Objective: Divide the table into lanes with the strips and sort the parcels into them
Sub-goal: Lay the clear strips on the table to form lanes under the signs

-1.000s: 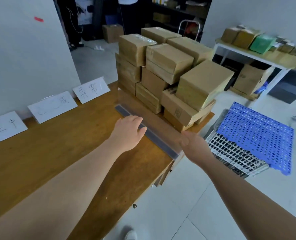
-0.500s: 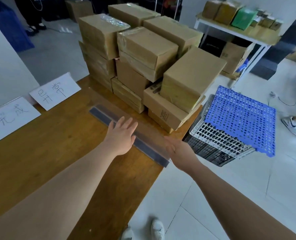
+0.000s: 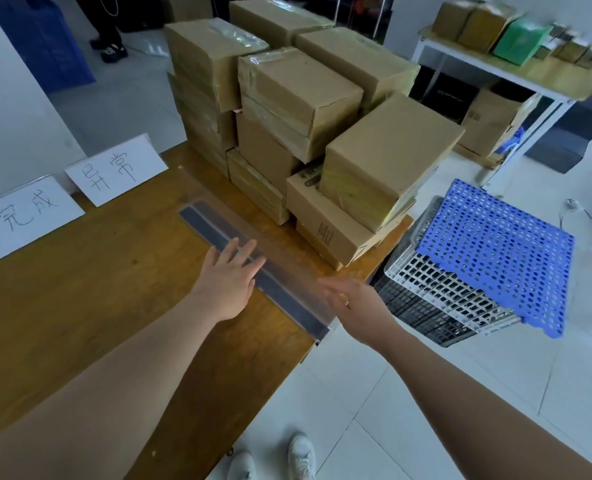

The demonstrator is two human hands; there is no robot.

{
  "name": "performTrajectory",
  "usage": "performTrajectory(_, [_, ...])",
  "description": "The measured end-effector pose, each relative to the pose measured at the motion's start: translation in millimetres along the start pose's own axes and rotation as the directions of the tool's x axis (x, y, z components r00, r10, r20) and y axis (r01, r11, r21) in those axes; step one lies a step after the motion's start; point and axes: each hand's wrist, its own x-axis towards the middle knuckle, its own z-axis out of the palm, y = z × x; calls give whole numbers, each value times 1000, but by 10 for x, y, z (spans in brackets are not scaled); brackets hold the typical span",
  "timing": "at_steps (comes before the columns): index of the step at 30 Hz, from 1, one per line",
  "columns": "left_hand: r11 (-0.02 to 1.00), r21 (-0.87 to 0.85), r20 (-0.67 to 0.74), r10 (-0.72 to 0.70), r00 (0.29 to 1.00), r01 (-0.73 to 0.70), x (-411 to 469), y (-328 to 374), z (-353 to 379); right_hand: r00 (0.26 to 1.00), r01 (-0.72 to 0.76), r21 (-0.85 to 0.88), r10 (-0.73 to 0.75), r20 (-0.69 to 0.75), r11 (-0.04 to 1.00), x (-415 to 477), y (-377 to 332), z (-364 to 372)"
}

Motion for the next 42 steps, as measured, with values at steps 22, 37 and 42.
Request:
performTrajectory(22, [850,-511,-121,-221,968,130,-110,202,-107,995,14,161,-30,97,987,65,312,-32])
performTrajectory(37, [111,-921,249,-567,785,373,294,339,-243,982,0,37,-7,188,999,165,207,25])
performTrajectory(42, [127,-925,229,-562,795,357,142,333,-237,979,83,-29,-76,188,996,281,91,145])
